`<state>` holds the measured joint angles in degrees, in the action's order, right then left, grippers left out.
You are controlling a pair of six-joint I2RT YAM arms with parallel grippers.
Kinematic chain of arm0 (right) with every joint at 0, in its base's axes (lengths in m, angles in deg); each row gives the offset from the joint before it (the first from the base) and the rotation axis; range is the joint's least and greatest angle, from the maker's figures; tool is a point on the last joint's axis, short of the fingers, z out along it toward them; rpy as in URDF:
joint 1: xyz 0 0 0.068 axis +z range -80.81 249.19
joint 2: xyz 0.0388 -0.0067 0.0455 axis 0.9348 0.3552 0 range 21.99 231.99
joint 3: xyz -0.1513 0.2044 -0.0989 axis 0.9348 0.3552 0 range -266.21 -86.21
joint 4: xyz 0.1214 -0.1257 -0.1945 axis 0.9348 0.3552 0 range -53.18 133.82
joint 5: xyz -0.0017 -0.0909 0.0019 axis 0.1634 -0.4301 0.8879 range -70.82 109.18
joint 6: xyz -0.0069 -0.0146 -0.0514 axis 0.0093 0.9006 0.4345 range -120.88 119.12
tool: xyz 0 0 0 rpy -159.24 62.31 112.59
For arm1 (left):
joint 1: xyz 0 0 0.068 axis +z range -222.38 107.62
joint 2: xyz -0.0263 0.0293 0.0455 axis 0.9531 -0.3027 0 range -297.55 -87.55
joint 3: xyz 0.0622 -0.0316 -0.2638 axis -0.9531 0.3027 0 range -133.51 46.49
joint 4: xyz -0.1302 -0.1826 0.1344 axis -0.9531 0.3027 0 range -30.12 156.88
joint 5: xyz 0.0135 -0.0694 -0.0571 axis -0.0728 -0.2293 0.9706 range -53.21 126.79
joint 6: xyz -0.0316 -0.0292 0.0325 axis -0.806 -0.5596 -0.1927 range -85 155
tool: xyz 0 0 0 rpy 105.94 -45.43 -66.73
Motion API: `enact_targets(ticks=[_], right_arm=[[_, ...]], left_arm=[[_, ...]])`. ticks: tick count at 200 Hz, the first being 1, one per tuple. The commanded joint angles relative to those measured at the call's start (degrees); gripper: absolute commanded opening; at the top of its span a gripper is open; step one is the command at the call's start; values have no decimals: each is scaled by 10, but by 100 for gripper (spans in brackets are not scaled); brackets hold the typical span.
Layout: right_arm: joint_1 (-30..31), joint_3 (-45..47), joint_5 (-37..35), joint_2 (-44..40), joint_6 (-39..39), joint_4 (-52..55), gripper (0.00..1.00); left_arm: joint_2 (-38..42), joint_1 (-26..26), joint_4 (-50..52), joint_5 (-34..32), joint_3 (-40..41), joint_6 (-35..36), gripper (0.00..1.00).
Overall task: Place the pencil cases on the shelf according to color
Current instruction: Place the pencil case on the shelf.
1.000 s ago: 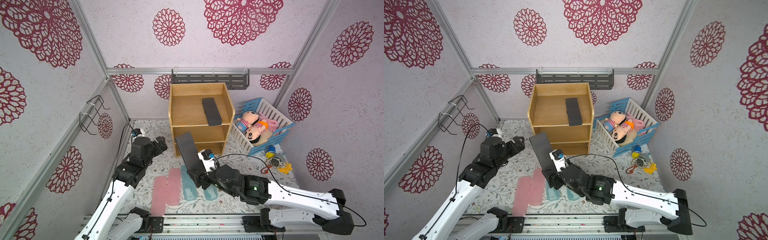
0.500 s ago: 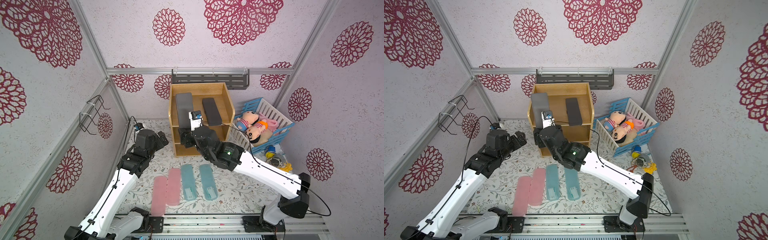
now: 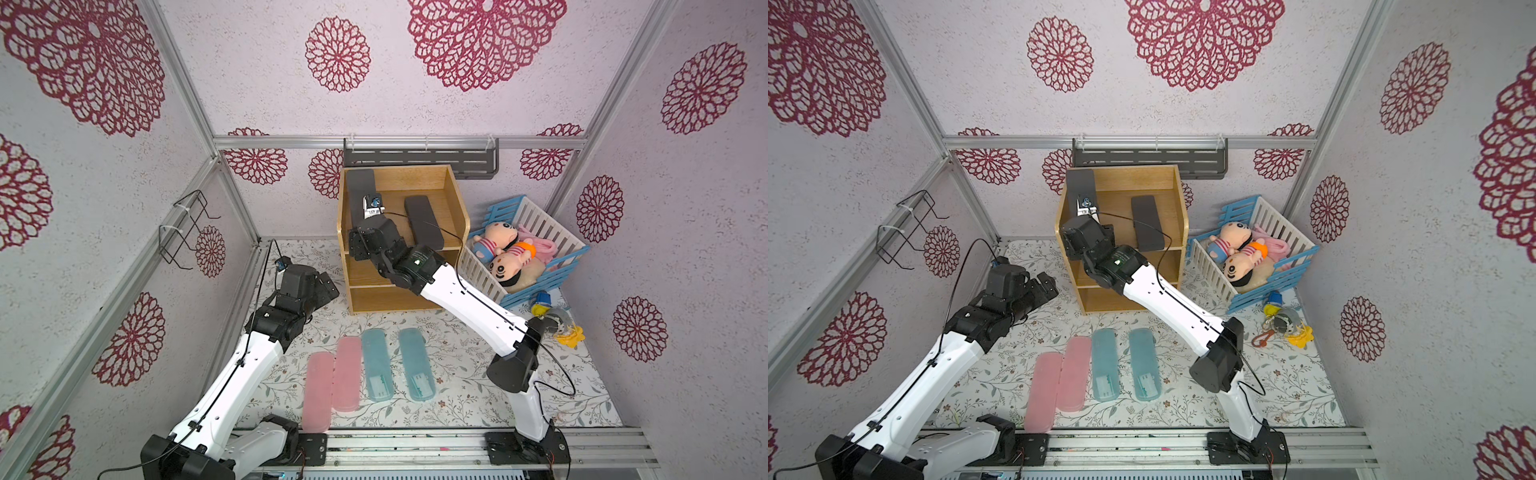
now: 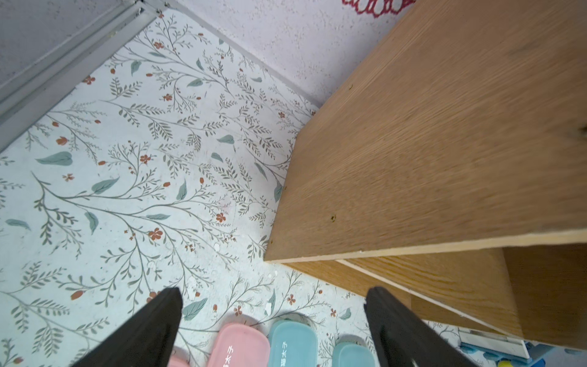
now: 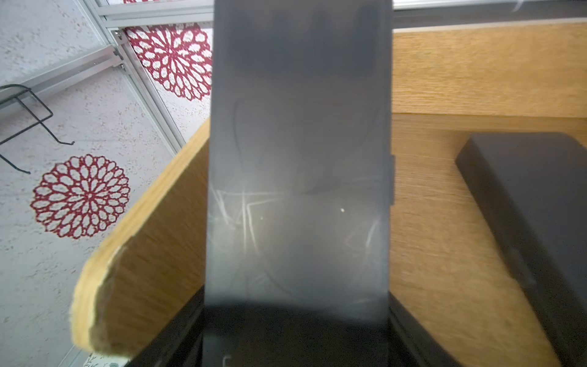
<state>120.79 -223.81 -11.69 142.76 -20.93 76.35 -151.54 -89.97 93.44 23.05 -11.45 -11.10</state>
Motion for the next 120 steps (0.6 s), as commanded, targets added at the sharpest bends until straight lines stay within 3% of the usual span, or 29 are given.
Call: enact_targets(ticks=[1,54,120], right_arm=[[-5,-55,7,13,-22,51,85],[-5,-53,18,2,-20,24,95],[4,-43,47,-88,87,24,96]], left_arm=[[15,3,-8,10,13,-3,97],[33,5,14,-4,15,17,97],[48,5,11,13,23,45,97]])
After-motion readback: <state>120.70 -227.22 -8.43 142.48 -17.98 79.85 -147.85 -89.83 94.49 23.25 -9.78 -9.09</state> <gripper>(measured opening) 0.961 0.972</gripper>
